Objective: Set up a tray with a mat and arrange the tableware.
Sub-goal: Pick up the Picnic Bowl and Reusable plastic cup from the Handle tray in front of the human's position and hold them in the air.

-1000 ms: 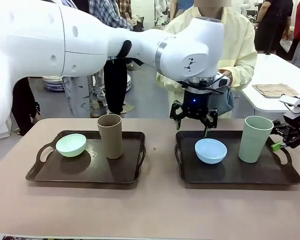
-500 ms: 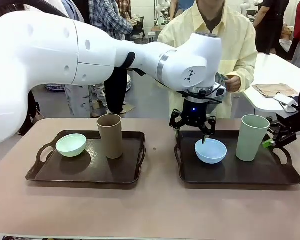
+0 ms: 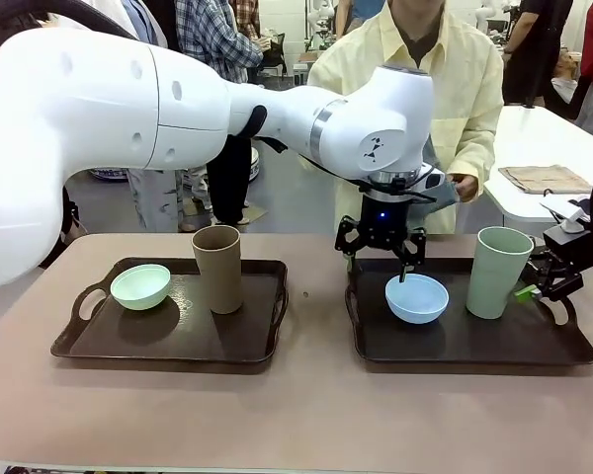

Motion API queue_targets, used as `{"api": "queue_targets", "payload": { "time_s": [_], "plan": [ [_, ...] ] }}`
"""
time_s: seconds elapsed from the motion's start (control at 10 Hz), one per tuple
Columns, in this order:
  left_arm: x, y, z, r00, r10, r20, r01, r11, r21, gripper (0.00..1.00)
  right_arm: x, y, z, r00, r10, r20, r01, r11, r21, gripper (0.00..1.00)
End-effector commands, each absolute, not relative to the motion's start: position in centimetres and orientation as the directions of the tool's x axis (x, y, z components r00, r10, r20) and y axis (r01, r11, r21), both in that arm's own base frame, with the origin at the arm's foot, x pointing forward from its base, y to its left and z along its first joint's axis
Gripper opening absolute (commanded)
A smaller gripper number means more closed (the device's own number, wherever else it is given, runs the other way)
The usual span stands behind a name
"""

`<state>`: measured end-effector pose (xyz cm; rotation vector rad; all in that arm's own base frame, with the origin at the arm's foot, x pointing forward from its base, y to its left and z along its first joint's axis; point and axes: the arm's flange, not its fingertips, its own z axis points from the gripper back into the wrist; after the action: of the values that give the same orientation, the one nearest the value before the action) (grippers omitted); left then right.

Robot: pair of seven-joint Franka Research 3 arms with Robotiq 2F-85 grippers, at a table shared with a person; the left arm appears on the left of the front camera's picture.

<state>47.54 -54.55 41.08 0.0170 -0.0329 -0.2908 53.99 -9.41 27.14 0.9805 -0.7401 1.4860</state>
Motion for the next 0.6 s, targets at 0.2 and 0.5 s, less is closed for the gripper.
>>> {"api": "queue_targets", "payload": {
  "time_s": [0.2,0.5],
  "plan": [
    [48.4,-55.3,41.3,0.968,-0.252,0.014,0.252,0.968,0.020,1.00,52.3,-7.7,27.8,-0.066,0.452,0.890,-0.990,-0.138,-0.004,1.00],
    [48.9,-56.0,40.4,0.967,-0.253,0.022,0.252,0.967,0.041,1.00,52.3,-6.8,28.1,-0.072,0.420,0.905,-0.992,-0.127,-0.019,1.00]
  ]
}}
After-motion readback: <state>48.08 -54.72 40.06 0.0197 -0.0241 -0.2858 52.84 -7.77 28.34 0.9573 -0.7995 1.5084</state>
